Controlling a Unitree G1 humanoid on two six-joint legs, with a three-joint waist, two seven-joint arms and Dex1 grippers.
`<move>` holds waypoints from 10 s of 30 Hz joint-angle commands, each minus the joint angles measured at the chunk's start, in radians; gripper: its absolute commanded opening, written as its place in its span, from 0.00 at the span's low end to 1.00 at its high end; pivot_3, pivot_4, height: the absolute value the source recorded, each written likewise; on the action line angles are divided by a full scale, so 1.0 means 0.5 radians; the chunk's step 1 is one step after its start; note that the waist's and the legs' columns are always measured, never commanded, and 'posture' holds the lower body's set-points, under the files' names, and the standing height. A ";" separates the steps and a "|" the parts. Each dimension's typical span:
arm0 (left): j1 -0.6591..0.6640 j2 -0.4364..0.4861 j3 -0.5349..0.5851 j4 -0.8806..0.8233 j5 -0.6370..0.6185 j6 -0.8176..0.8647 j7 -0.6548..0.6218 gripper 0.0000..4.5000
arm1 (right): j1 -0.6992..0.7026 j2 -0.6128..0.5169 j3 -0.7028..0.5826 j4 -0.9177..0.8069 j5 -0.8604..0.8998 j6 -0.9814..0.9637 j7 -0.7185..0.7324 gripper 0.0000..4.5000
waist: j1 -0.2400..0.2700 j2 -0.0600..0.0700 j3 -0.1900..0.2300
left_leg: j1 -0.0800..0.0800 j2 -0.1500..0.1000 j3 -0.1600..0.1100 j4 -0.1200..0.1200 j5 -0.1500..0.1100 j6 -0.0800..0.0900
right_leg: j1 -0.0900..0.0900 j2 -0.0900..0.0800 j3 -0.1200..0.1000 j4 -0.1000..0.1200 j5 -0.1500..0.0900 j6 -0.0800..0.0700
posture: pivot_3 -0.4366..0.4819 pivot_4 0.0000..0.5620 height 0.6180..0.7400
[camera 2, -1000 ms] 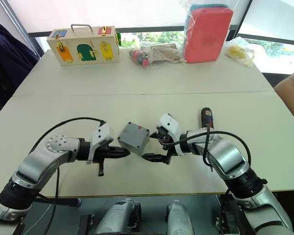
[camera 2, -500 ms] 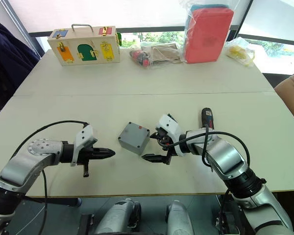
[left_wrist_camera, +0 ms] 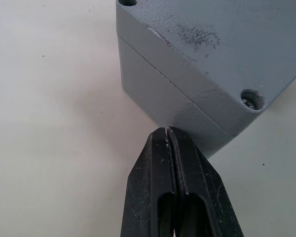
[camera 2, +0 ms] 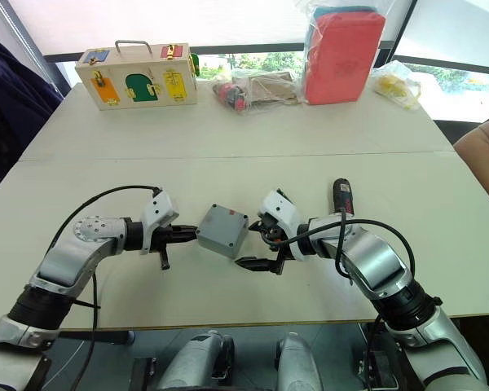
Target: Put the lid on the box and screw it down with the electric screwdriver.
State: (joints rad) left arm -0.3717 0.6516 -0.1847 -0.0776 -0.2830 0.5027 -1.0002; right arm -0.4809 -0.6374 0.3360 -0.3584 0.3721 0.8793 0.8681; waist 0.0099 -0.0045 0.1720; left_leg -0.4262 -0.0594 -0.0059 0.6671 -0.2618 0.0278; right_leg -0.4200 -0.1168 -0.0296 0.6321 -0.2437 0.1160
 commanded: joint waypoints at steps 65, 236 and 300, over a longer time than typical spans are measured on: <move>-0.193 0.165 0.252 -0.721 -0.617 0.635 0.121 0.00 | -0.167 0.254 -0.494 0.842 -0.278 -0.470 -0.447 0.39 | -0.005 -0.001 -0.001 | 0.001 0.000 0.001 0.000 0.006 -0.009 | 0.001 0.002 0.001 0.000 0.000 0.000 | 0.48 0.27 1.00; -0.330 0.087 0.102 -0.617 -0.421 0.320 -0.021 0.00 | -1.144 -0.728 0.074 1.362 0.061 1.470 -0.024 0.98 | -0.034 0.003 0.001 | -0.003 -0.001 0.003 0.000 0.000 0.001 | -0.002 -0.004 0.002 -0.003 0.000 0.000 | 0.48 0.27 1.00; -0.484 0.025 -0.108 -0.097 -0.178 0.238 -0.157 0.00 | -0.160 0.820 -1.005 -0.062 0.384 -0.391 -0.649 0.43 | -0.046 0.012 0.007 | -0.007 0.000 0.004 0.001 0.007 -0.010 | -0.011 0.005 0.008 0.013 0.001 0.003 | 0.48 0.27 1.00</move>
State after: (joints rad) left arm -0.6022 0.6574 -0.2373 -0.1254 -0.3868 0.6472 -1.0671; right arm -0.5456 -0.2378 -0.1791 -0.3477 0.5678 0.7553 0.5515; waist -0.0133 0.0014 0.1757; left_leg -0.4296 -0.0593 -0.0037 0.6672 -0.2583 0.0227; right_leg -0.4256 -0.1144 -0.0257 0.6384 -0.2431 0.1175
